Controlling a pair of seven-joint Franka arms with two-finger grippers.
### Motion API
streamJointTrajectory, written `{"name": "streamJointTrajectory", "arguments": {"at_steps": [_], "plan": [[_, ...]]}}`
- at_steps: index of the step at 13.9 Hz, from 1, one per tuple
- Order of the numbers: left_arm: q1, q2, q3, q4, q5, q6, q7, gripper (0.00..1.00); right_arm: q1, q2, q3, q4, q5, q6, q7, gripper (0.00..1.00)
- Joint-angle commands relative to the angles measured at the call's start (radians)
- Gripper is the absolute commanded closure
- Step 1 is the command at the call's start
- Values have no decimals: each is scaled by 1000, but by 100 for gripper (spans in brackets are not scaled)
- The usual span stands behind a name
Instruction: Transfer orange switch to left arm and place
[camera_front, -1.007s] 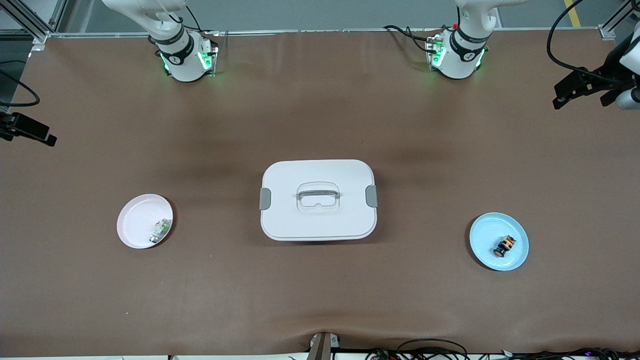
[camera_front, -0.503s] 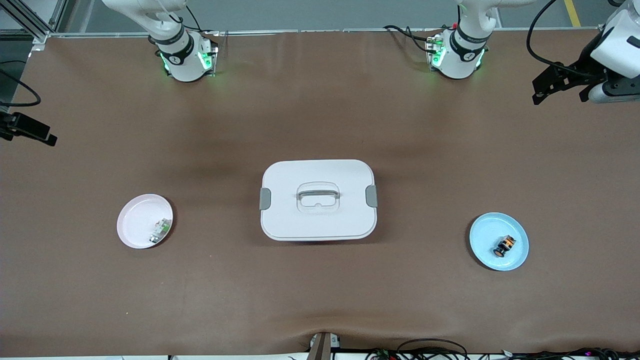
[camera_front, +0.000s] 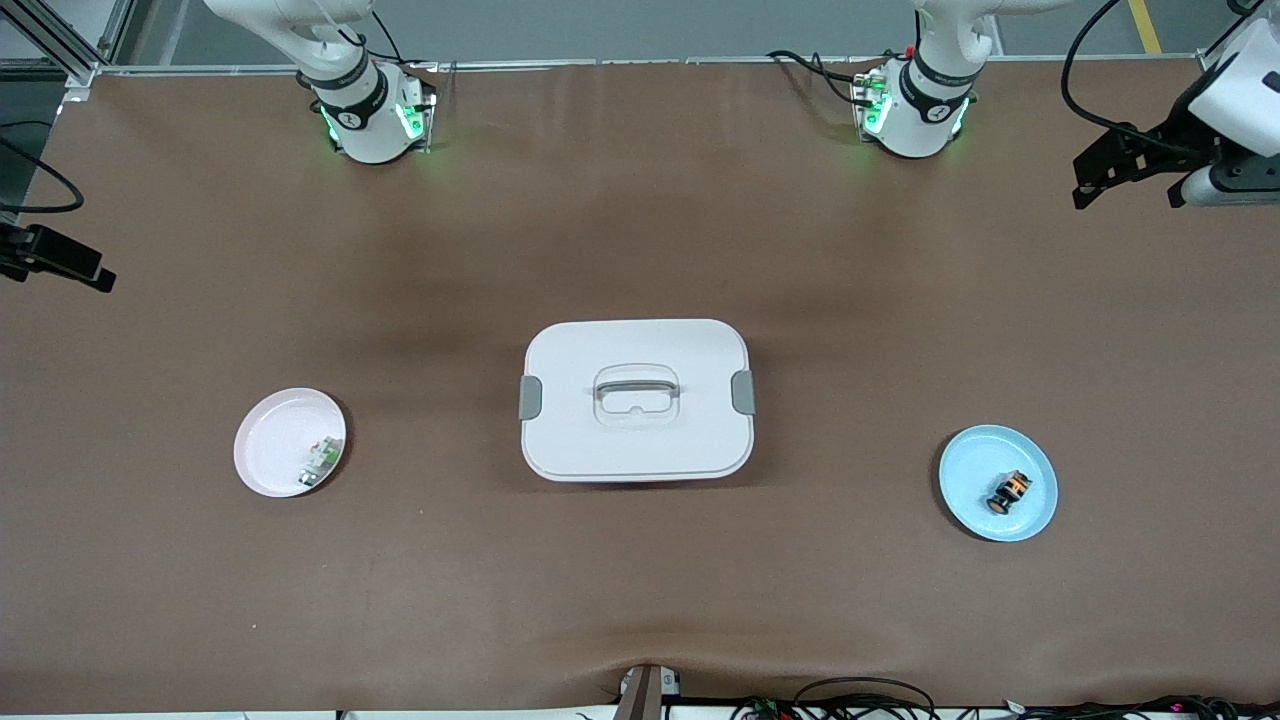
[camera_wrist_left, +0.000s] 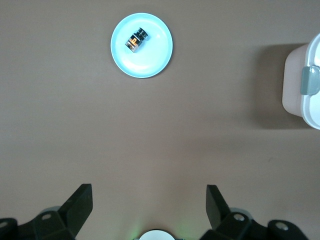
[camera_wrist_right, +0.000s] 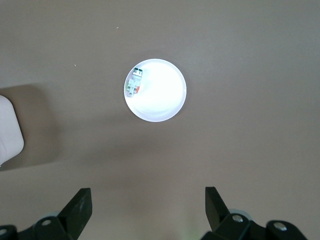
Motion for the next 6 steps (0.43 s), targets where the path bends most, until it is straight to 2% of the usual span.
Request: {"name": "streamJointTrajectory", "arguments": {"at_steps": [1,6], "plan": [[5,35,4,57,0,-4,10,0,-6,11,9,25,-20,-16,-9,0],[18,37,7,69,0,-18,10,0,-6,11,9,25,-19,-16,-9,0]]}}
